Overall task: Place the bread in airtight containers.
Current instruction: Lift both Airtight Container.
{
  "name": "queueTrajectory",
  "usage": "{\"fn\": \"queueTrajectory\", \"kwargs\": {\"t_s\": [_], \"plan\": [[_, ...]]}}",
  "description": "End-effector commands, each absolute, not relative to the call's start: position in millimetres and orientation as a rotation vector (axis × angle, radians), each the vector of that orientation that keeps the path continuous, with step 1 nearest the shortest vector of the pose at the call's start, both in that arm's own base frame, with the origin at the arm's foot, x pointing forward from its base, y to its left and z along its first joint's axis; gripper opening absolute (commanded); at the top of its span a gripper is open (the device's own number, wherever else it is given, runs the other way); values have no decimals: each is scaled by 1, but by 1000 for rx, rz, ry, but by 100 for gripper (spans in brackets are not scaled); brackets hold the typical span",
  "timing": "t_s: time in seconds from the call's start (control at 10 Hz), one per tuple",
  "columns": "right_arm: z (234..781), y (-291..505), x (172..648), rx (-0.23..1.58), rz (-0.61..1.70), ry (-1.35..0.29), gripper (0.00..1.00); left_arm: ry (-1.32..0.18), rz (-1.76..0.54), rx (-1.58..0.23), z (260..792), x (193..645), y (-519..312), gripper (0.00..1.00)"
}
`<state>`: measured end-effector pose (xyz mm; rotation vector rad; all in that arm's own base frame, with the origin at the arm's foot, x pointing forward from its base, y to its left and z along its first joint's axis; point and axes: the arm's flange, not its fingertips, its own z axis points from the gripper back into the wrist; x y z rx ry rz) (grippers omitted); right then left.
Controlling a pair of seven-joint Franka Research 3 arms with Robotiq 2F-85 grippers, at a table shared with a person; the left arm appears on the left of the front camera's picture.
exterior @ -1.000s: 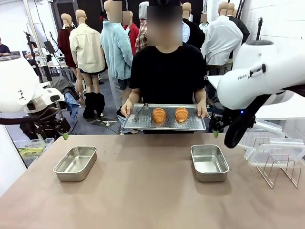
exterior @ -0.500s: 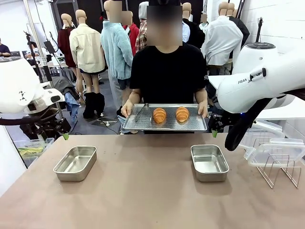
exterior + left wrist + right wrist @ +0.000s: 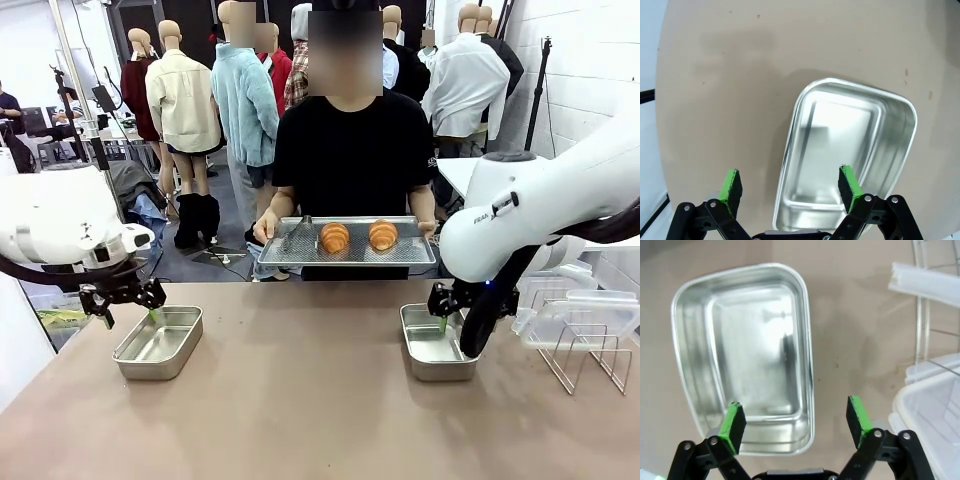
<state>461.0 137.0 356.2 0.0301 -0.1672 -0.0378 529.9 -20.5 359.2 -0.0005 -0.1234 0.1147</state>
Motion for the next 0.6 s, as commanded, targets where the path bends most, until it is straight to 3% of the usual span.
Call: {"fn": "queueTrajectory", "kwargs": {"t_s": [0.0, 0.5], "plan": [[347, 142, 465, 0, -74, -201, 100, -134, 139, 29, 355, 548, -31, 100], [325, 141, 470, 36, -5, -253, 100, -121, 182, 26, 330, 556, -17, 100]]}}
